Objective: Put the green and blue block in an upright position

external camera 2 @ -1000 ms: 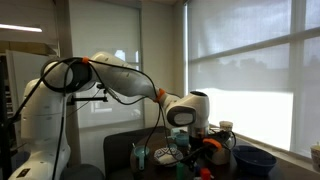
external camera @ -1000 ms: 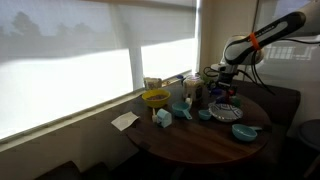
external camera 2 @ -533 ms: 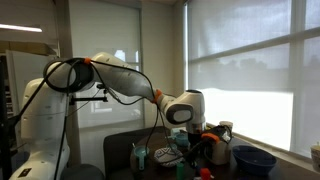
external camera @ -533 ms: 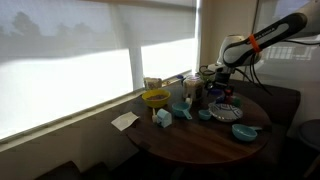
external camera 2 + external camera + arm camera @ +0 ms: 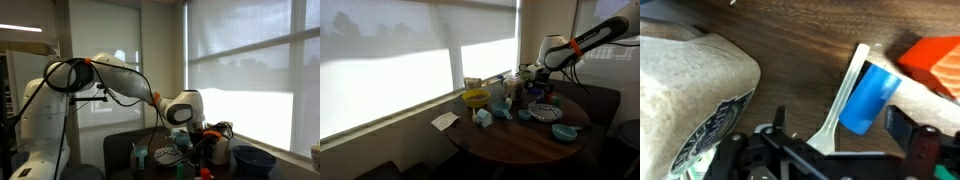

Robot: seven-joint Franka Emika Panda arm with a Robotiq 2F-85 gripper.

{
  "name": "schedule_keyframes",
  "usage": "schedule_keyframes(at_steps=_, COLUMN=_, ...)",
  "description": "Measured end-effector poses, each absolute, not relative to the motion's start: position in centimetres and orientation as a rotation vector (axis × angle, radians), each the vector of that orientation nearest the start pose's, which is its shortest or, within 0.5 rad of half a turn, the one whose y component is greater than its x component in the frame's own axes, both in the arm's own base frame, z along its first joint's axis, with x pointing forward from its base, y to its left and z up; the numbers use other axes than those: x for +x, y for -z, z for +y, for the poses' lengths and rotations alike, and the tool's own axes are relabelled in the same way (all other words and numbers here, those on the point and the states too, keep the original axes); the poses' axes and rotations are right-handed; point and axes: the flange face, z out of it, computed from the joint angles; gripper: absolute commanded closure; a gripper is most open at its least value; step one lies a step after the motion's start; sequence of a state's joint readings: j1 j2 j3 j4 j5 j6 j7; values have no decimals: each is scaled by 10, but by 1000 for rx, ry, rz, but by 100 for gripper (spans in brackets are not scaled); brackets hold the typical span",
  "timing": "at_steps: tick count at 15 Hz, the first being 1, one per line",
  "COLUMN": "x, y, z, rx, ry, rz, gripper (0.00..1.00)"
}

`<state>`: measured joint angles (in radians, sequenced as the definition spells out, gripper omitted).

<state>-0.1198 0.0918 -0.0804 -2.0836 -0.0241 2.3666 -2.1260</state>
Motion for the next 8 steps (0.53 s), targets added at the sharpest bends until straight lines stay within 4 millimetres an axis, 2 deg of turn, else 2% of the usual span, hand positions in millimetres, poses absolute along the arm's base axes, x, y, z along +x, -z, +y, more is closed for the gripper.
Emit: schedule_keyframes(at_steps=8, x=567, y=-391, z=-101, rx=1660, ry=6, rz=2381, gripper=0)
